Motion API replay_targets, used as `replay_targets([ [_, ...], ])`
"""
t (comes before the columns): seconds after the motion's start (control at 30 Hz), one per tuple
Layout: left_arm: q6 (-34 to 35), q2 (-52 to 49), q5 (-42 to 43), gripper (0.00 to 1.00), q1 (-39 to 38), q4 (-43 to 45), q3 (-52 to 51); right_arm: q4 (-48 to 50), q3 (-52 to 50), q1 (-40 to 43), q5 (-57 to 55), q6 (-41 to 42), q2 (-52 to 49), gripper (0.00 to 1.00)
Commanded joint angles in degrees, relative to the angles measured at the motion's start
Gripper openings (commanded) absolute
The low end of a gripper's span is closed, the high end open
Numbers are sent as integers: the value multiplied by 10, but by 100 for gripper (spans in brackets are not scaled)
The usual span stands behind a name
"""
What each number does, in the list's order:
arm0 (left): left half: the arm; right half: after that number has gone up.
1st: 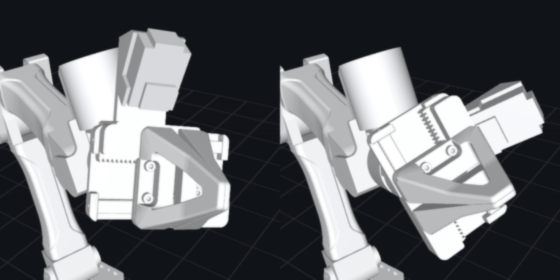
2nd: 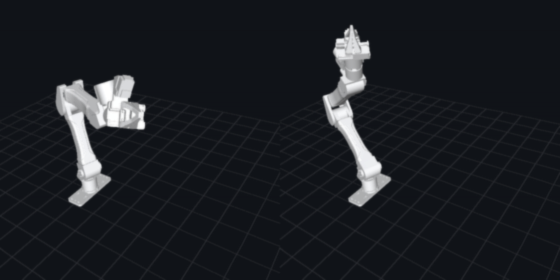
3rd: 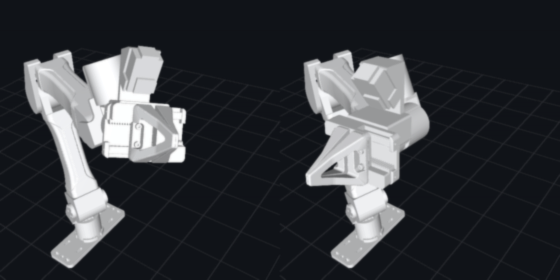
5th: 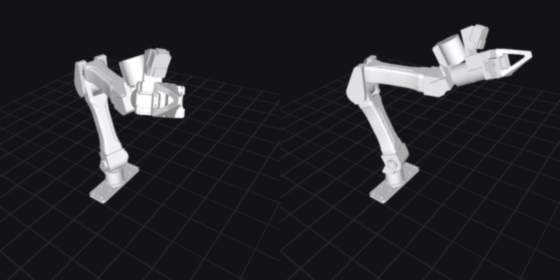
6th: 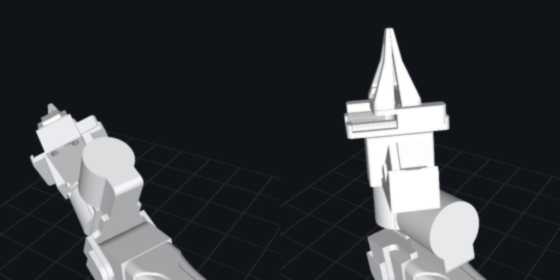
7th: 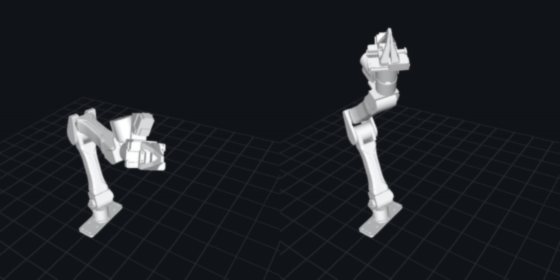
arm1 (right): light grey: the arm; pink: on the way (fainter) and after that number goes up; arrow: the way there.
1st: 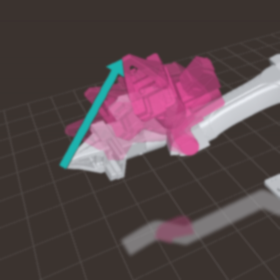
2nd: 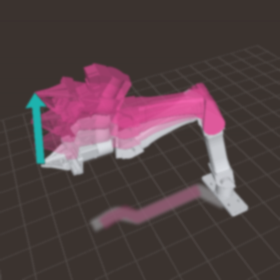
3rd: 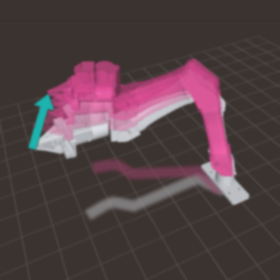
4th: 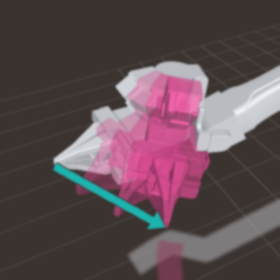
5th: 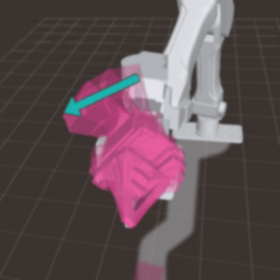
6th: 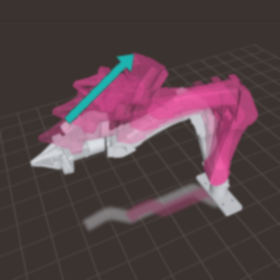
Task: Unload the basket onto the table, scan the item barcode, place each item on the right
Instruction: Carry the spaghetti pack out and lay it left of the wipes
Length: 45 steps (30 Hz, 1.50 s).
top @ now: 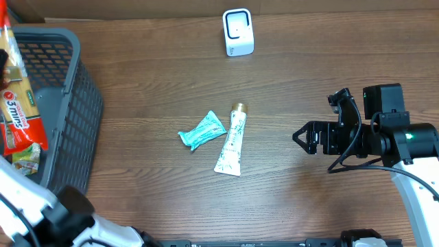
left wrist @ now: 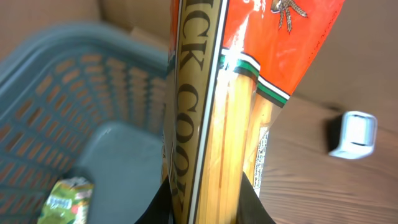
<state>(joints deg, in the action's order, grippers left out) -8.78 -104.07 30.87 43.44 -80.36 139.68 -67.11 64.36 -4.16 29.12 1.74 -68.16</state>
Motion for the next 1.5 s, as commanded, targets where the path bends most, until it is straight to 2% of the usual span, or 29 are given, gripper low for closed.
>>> replay_targets([
  [0.0,16,75,80,4,-37,-16,29,2,-3,-3,-2,-1,0,100],
  [0.13,5,91,59,4,-113,-79,29,2,-3,-3,-2,-1,0,100],
  [0.27,-2,76,-14,4,-219,-135,3,7,-3,-3,-2,-1,0,99],
  [0.43,11,58,-70,4,-340,-116,-97,6,-3,-3,-2,-1,0,99],
  [0.57,75,47,-130,4,-399,-35,-225,5,-3,-3,-2,-1,0,99],
  [0.77,181,46,-211,4,-436,122,-460,3,-3,-3,-2,-1,0,99],
  [0.97,231,46,-207,4,-470,301,-663,4,-3,-3,-2,-1,0,99],
  [1.1,257,46,-168,6,-486,381,-731,3,-3,-3,-2,-1,0,99],
  [1.13,257,46,-155,17,-488,392,-736,3,-3,-3,-2,-1,0,99],
  [1.17,257,46,-146,37,-489,396,-736,3,-3,-3,-2,-1,0,99],
  [1.2,257,47,-137,66,-488,399,-732,3,-3,-3,-2,-1,0,99],
  [1.23,255,48,-125,100,-488,398,-723,3,-3,-3,-2,-1,0,99],
  [1.33,247,53,-97,100,-478,362,-663,4,-3,-3,-2,-1,0,99],
  [1.47,227,73,-94,100,-459,263,-517,4,-3,-3,-2,-1,0,99],
])
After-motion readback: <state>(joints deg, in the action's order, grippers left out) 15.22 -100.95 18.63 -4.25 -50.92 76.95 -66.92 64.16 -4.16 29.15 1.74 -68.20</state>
